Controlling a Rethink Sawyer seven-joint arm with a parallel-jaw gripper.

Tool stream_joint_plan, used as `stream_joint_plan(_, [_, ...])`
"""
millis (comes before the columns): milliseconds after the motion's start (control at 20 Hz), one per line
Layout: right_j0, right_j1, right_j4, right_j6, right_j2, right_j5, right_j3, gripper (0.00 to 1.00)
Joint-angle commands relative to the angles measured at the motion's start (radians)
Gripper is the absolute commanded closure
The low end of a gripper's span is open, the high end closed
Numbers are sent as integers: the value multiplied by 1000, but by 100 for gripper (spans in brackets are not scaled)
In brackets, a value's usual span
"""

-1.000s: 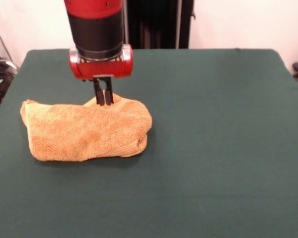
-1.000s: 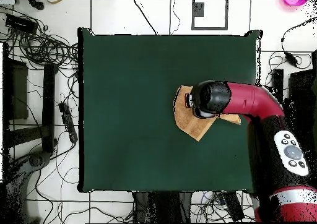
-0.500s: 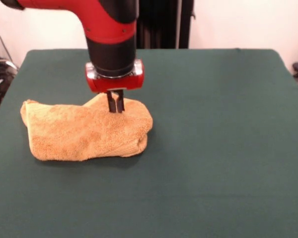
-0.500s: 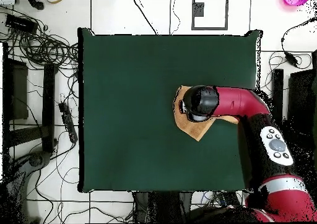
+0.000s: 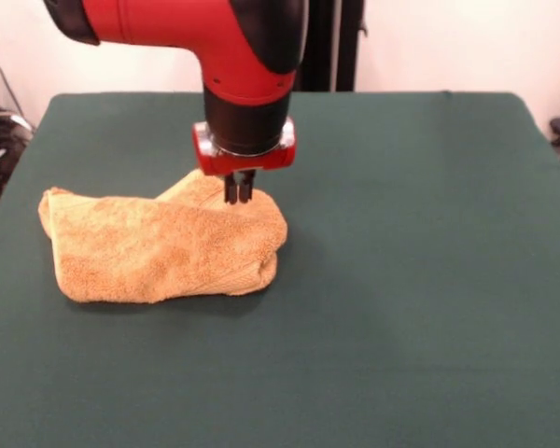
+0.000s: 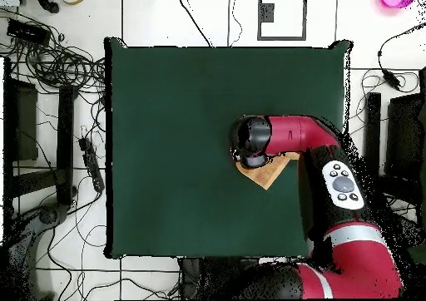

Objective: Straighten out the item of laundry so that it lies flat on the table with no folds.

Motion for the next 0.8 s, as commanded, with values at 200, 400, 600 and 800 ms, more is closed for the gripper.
stream_joint_plan(200, [66,-23,-32,31,-53,138,11,100])
stream_joint_plan(400, [64,-60,-26,33,-59,82,70,100])
stream_joint_plan(600, [60,-118,-32,34,-63,-3,148,100])
stream_joint_plan(800, [53,-155,-30,40,-60,-50,217,100])
